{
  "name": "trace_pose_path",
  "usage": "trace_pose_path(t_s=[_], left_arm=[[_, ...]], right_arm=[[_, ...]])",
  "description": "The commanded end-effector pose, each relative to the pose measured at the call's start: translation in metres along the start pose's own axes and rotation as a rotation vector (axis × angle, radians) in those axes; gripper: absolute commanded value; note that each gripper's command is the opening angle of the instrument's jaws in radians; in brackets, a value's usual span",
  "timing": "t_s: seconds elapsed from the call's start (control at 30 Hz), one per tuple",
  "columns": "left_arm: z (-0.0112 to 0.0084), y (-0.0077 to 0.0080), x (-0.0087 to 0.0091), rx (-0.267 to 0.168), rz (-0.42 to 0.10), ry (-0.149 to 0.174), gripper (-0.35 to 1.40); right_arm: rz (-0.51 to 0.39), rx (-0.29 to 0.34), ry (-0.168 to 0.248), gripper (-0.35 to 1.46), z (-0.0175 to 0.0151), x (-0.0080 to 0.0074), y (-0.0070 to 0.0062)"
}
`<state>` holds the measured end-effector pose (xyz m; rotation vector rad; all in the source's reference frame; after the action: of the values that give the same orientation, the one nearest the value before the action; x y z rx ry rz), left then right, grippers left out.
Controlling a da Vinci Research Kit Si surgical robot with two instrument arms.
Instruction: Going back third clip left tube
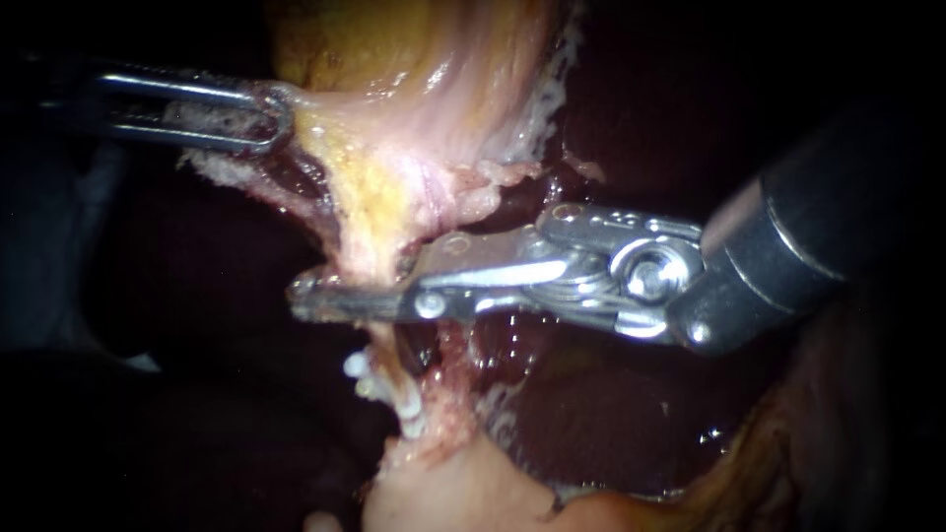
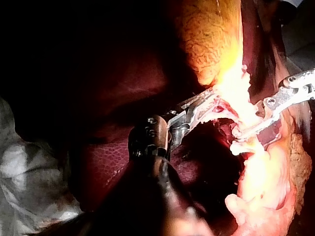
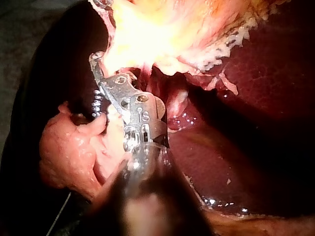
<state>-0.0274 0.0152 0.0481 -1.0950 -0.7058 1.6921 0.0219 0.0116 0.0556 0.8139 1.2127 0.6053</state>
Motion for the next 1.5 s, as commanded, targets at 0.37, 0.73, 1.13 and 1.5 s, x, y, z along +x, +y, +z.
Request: trace_pose_path(t_s=[0.37, 0.73, 1.13, 1.5], left_arm=[[0.0, 0.0, 0.0, 0.0, 0.0, 0.0, -0.35], [0.0, 0.0, -0.0001, 0.0, 0.001, 0.0, -0.35], [-0.0003, -0.0001, -0.0002, -0.001, 0.001, -0.001, -0.35], [-0.0004, -0.0001, -0.0002, -0.002, 0.002, -0.001, -0.35]], right_arm=[[0.006, 0.039, 0.056, 0.49, 0.002, -0.001, 0.0008], [-0.073, -0.048, 0.039, 0.5, -0.0005, -0.0028, 0.0045], [-0.375, -0.089, 0.0, 0.5, -0.0099, -0.0063, 0.0029], [-0.521, -0.074, -0.02, 0.5, -0.0175, -0.0088, 0.0017]])
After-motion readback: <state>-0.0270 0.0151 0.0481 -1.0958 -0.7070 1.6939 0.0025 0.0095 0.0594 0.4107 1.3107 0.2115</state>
